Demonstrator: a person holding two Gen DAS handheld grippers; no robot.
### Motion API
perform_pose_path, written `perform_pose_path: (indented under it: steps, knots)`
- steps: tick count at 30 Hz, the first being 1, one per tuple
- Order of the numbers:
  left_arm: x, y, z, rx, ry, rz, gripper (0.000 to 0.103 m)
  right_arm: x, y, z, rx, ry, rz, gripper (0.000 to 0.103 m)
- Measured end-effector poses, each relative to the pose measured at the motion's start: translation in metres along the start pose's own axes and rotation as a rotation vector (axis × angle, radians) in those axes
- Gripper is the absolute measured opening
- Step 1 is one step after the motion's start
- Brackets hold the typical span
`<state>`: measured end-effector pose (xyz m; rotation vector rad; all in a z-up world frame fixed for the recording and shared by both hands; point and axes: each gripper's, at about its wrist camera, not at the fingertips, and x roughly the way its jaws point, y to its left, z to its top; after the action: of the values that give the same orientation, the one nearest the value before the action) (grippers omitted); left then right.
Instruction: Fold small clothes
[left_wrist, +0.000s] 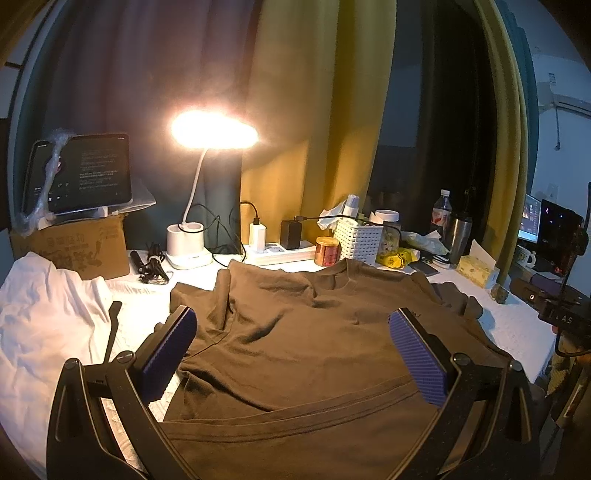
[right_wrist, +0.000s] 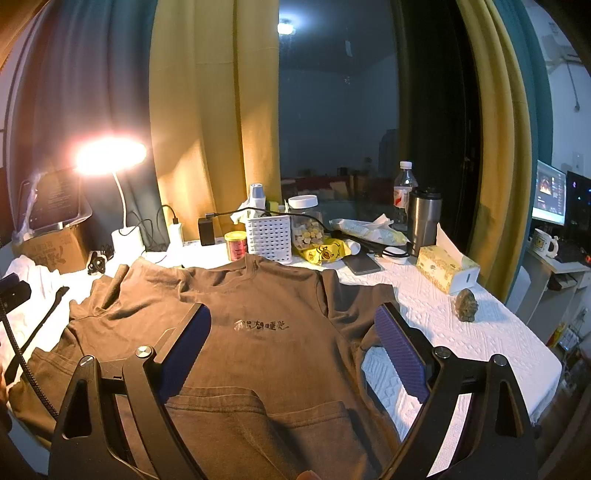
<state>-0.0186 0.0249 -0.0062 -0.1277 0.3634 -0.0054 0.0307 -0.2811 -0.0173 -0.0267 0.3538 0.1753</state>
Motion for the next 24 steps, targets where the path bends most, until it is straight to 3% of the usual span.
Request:
perform_pose_path:
  steps: [24]
  knots:
    - [0.0016,-0.0017,0.0007,-0.001,-0.001,0.005,0.103,0.0009,-0.0003,0.0003,-0.001,0.005,0.001,0.092]
